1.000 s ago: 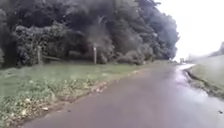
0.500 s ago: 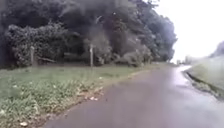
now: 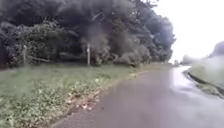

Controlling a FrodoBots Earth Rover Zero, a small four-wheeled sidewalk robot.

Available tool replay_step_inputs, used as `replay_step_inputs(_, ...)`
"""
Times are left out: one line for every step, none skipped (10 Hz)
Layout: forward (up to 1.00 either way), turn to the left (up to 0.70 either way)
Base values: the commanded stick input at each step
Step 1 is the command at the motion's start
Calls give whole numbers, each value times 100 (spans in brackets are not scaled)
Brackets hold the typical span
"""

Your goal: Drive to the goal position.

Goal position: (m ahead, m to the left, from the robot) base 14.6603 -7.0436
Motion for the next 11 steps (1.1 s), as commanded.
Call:
replay_step_inputs(0,-70)
replay_step_inputs(0,-70)
replay_step_inputs(0,-70)
replay_step_inputs(0,-70)
replay_step_inputs(0,-70)
replay_step_inputs(0,-70)
replay_step_inputs(0,-70)
replay_step_inputs(0,-70)
replay_step_inputs(0,0)
replay_step_inputs(0,0)
replay_step_inputs(0,-4)
